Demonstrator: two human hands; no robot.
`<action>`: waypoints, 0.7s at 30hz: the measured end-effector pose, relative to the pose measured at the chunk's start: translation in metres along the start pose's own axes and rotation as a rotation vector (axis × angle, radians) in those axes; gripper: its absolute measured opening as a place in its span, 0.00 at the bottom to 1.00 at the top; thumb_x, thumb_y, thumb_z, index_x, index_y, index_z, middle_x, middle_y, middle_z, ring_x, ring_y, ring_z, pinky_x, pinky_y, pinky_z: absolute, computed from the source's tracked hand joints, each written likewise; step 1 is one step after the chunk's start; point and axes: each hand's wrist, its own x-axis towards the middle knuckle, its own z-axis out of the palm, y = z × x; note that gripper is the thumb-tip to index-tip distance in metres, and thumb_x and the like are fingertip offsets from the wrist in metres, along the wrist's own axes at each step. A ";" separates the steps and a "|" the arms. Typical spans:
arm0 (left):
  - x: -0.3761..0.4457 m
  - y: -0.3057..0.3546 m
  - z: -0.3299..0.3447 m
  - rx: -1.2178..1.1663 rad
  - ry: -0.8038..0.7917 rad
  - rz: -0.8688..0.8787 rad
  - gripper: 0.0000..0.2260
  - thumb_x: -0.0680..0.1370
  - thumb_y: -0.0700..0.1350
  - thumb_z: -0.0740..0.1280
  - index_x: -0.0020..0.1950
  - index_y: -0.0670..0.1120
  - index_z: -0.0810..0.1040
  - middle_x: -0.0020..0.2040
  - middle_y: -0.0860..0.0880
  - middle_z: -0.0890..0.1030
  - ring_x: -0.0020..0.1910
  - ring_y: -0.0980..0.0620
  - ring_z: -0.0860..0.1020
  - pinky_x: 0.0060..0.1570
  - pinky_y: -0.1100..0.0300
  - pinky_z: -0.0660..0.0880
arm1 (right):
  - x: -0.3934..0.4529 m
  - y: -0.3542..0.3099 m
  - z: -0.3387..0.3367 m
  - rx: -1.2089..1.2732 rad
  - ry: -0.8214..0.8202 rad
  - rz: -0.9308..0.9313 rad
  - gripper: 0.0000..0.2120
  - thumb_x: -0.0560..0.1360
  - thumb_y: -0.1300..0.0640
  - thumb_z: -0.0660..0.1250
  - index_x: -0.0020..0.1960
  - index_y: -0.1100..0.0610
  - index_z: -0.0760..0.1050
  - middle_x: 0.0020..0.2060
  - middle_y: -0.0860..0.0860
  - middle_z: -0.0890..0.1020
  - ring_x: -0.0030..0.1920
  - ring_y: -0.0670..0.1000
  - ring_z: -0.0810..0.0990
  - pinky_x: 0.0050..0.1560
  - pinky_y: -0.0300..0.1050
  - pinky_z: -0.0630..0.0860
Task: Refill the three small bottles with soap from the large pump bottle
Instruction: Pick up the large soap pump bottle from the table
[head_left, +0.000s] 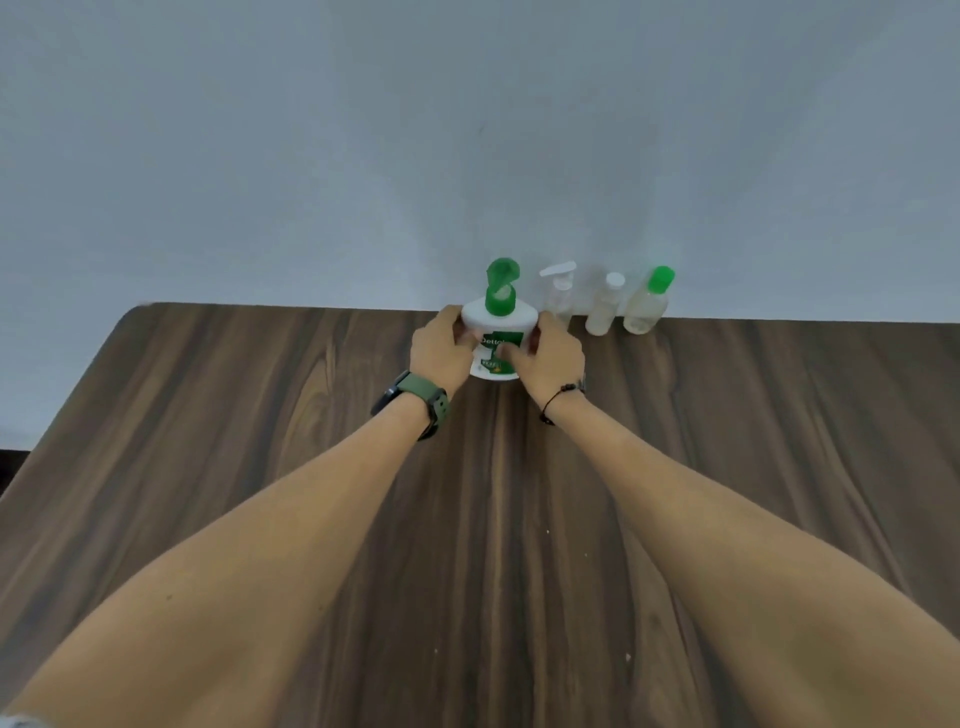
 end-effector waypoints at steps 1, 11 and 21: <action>-0.013 0.001 -0.001 0.011 -0.014 0.006 0.14 0.77 0.35 0.62 0.62 0.41 0.73 0.57 0.43 0.79 0.53 0.54 0.75 0.46 0.73 0.66 | -0.014 0.003 -0.005 0.003 -0.005 -0.005 0.18 0.71 0.54 0.70 0.56 0.62 0.71 0.51 0.57 0.80 0.53 0.57 0.78 0.50 0.49 0.73; -0.188 0.019 0.037 -0.007 -0.262 0.123 0.14 0.75 0.34 0.65 0.61 0.41 0.75 0.55 0.43 0.81 0.55 0.49 0.78 0.52 0.67 0.69 | -0.196 0.073 -0.089 -0.081 0.011 0.045 0.18 0.68 0.54 0.72 0.53 0.59 0.71 0.47 0.55 0.81 0.48 0.57 0.79 0.42 0.45 0.69; -0.331 0.046 0.113 0.051 -0.643 0.363 0.14 0.75 0.37 0.65 0.61 0.42 0.74 0.54 0.43 0.82 0.54 0.45 0.79 0.55 0.55 0.74 | -0.382 0.148 -0.171 -0.159 0.175 0.231 0.18 0.69 0.53 0.72 0.55 0.58 0.72 0.46 0.53 0.81 0.45 0.57 0.80 0.40 0.44 0.68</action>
